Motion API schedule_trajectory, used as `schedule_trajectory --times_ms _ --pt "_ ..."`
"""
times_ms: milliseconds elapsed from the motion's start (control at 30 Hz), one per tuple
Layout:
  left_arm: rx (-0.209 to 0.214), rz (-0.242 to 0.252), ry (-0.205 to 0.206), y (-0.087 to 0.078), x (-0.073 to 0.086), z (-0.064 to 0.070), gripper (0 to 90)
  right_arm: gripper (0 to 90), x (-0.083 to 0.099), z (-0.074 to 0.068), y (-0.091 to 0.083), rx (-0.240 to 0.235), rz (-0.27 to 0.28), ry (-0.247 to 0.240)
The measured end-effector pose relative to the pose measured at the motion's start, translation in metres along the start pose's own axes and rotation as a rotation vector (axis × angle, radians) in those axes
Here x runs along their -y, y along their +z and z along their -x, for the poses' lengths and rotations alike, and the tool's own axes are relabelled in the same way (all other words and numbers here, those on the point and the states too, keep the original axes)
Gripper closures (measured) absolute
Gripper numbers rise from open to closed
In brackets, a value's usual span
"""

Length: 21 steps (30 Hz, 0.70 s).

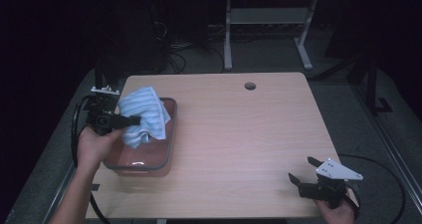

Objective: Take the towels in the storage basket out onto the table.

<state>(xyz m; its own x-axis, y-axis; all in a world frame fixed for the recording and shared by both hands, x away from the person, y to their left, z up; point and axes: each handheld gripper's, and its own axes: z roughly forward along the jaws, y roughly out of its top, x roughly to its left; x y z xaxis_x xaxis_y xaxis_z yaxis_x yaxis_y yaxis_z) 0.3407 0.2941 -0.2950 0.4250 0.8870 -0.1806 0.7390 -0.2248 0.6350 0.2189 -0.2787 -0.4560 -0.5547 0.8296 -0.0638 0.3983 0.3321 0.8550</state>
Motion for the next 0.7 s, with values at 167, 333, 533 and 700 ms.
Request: schedule_trajectory --times_ms 167,333,533,700 --pt "0.010 0.009 0.017 -0.003 -0.005 0.007 70.3 14.1 0.000 0.000 0.000 0.000 0.000 0.000" --pt "0.034 0.016 0.030 -0.003 -0.010 0.016 70.3 14.1 0.000 0.000 0.000 0.001 -0.001 0.002" --pt "0.056 0.015 0.041 0.001 -0.015 0.024 70.3 14.1 -0.001 0.000 0.000 0.002 0.004 0.008" --pt "0.067 0.012 0.052 0.005 -0.019 0.030 70.3 14.1 0.000 0.001 0.000 0.004 0.002 0.005"
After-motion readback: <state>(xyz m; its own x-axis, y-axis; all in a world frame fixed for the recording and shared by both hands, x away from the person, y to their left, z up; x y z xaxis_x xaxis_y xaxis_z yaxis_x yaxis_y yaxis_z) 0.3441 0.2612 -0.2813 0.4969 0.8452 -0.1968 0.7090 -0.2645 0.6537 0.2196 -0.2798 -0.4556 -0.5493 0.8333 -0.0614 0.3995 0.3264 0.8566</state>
